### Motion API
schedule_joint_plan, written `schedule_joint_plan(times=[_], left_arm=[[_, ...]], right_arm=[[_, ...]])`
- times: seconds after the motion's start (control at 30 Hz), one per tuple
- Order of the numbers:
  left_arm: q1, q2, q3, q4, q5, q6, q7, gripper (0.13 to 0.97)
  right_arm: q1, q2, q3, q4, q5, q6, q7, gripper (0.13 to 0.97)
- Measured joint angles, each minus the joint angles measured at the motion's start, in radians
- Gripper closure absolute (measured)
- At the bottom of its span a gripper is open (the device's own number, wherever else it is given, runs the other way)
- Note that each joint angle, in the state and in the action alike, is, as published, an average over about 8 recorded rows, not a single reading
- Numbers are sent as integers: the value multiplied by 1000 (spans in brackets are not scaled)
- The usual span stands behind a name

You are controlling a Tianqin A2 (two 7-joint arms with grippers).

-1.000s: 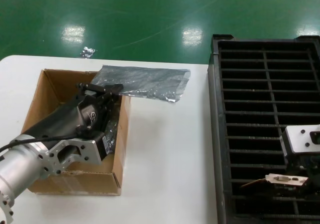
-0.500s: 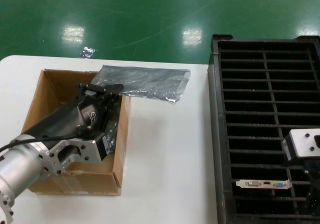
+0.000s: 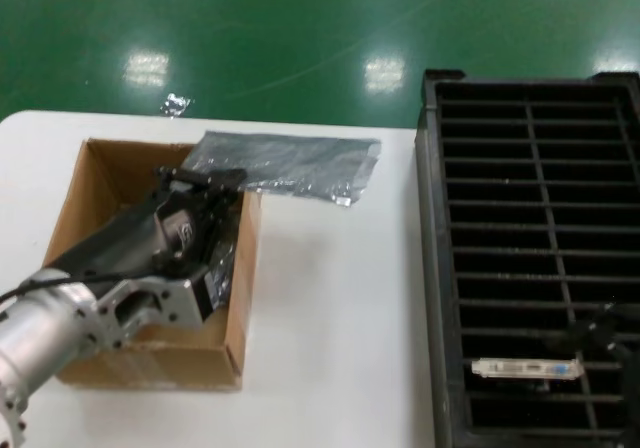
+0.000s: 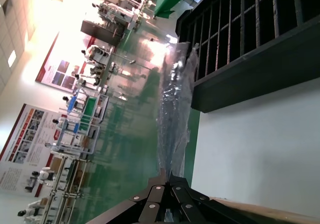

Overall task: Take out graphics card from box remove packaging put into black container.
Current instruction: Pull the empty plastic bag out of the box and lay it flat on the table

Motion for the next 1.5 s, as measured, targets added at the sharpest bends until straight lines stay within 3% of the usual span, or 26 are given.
schedule_joint_plan(times=[0.17, 0.33, 0.67, 0.9, 1.1, 1.3, 1.5], left_arm=[[0, 0, 0, 0, 0, 0, 0, 958], [0, 0, 0, 0, 0, 0, 0, 958], [0, 0, 0, 0, 0, 0, 0, 958], [0, 0, 0, 0, 0, 0, 0, 958], [0, 0, 0, 0, 0, 0, 0, 958], [0, 0, 0, 0, 0, 0, 0, 958], [0, 0, 0, 0, 0, 0, 0, 958]], right_arm=[[-244, 76, 183, -35, 242, 79, -138, 241], [-422, 55, 369, -97, 418, 38, -255, 194], [-545, -75, 577, -244, 605, -170, -263, 134], [-603, -108, 635, -296, 757, -269, -207, 130], [-685, -64, 639, -293, 896, -298, -209, 129], [-757, 22, 620, -268, 938, -303, -287, 129], [-768, 38, 615, -263, 941, -304, -305, 129]])
